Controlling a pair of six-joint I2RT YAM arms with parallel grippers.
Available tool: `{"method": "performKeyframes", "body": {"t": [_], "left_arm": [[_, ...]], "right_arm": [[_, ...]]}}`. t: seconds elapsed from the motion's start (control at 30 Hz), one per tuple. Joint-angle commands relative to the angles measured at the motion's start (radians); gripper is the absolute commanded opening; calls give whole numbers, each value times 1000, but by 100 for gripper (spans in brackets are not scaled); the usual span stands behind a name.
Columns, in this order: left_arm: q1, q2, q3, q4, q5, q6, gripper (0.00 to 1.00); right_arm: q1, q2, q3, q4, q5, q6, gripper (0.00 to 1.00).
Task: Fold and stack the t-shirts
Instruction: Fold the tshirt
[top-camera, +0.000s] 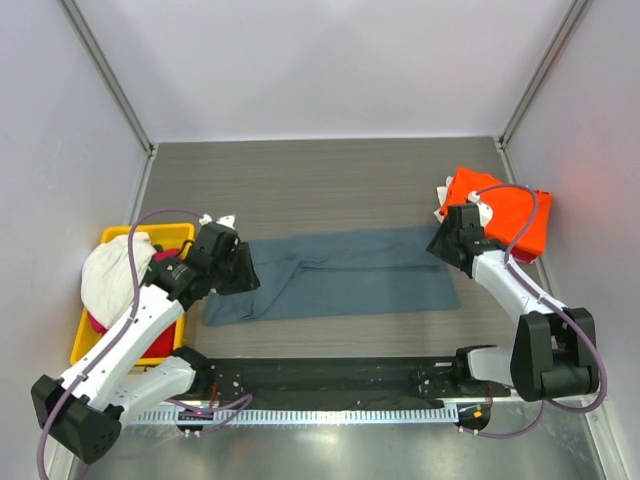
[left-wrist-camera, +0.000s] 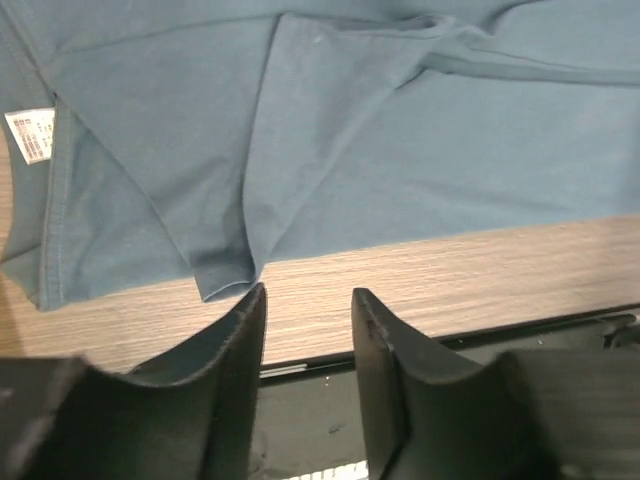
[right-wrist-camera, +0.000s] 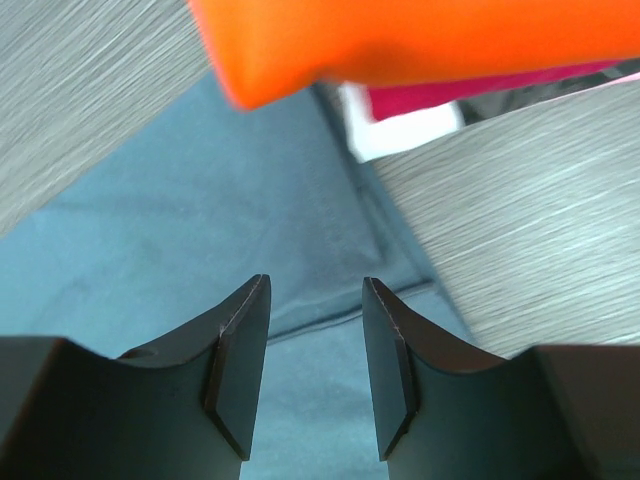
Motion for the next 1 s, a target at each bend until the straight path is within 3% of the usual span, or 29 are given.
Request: {"method": "performKeyframes", "body": {"t": [0.0,0.13,0.4,0.6,0.77,0.97], "left_arm": [[-4,-8,83,-20,42,26,43],[19,27,115,-32,-15,37,49],[225,184,141,30,28,37,52],[292,331,175,95,-19,-34,53],[312,484,236,103,-88,-94,53],[329,624,373,69,-147,-135,54]], "right_arm": [[39,-28,21,8,-27,7,48],[148,-2,68,3,-64,7,47],[454,108,157,107,-172,54,45],[640,241,284,201,-245,18,45],[686,398,429,259,-308,-7,48],[691,609,623,281,-416,-27,43]]}}
